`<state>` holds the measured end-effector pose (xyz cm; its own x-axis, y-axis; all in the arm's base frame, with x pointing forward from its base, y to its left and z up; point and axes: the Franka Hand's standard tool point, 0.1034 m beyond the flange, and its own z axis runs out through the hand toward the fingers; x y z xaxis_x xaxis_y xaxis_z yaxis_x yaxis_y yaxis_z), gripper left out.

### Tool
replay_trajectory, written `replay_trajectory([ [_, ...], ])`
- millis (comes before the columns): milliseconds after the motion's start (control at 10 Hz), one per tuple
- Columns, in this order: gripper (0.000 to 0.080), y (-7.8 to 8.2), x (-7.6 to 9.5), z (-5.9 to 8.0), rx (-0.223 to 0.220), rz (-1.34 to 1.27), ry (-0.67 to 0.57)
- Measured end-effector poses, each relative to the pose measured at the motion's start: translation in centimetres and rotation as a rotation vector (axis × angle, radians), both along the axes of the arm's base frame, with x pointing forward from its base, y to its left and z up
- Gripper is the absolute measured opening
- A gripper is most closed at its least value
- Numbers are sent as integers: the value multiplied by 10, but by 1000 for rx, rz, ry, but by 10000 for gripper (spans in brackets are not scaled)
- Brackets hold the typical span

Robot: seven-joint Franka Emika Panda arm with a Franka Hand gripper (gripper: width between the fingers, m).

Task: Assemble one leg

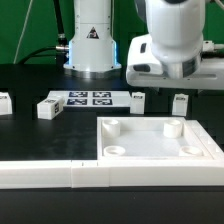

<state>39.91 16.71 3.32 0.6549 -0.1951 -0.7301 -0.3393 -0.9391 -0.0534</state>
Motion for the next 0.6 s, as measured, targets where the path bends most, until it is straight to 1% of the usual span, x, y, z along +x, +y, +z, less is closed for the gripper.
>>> replay_trajectory([
  [100, 649, 3, -2, -5, 22, 10, 80],
  [200, 649, 5, -5, -9, 54, 24, 188],
  [300, 649, 7, -5, -14, 61, 26, 227],
  [500, 649, 11, -9, -21, 53, 32, 226],
  [600, 649, 11, -10, -23, 53, 31, 226],
])
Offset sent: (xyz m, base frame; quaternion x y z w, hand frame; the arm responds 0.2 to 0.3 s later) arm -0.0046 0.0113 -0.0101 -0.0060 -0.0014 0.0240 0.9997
